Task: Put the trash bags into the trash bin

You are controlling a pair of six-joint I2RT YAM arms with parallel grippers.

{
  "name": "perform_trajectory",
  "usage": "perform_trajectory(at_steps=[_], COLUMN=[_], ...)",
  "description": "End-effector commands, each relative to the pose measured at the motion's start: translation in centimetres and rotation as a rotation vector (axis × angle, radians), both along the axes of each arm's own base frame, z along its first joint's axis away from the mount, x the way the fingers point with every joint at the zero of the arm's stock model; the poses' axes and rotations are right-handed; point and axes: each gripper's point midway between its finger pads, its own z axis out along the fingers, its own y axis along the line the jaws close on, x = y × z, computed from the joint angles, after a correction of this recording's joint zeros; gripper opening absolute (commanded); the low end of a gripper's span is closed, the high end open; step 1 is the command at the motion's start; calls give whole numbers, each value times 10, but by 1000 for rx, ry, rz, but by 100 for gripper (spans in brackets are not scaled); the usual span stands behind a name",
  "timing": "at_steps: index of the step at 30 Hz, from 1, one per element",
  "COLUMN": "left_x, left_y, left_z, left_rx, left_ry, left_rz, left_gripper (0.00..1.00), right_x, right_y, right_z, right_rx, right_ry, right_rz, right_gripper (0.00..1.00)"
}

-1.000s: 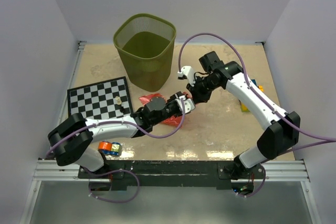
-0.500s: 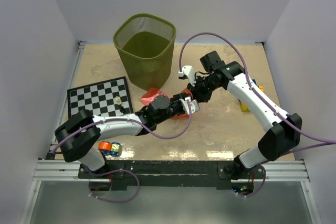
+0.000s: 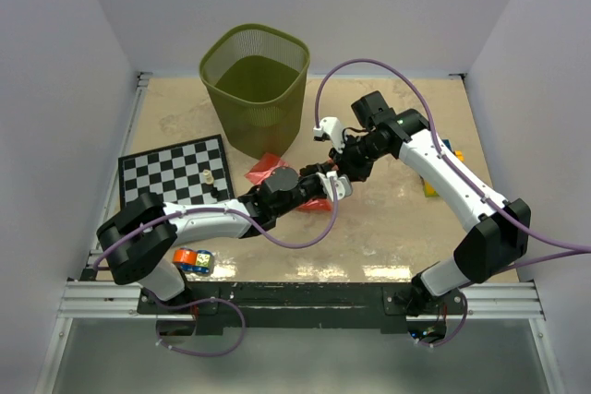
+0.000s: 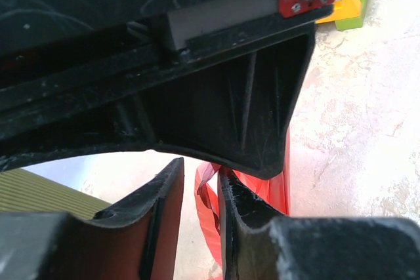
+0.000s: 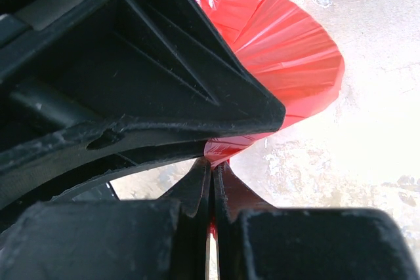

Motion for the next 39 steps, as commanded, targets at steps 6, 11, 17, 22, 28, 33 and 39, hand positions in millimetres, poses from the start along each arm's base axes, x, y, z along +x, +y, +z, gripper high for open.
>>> perform_trajectory(at_steps=[6, 11, 17, 22, 28, 33, 39], left_x=[-7, 2, 11, 42, 75, 85, 67], left_y=[-20, -23, -11, 22, 57, 87, 93], left_z=[14, 9, 18, 48, 51, 35, 33], left_rx=[-14, 28, -21, -228, -305, -357, -376], left_ry=[-55, -88, -65, 75, 150, 273, 343], left_rz=[-115, -97, -52, 142, 282, 356, 290], left_gripper=[27, 12, 0, 0, 0, 0, 0], right_x=[-2, -2, -6, -12, -6, 19, 39], right_y=[-1, 0, -10, -30, -52, -72, -62], right_z=[4, 3, -3, -19, -28, -25, -21], right_rx=[-1, -4, -38, -82, 40, 102, 140], right_ry=[-10, -9, -35, -65, 27, 13, 8], right_rz=[3, 5, 37, 24, -110, -187, -170], right_gripper=[0, 0, 0, 0, 0, 0, 0])
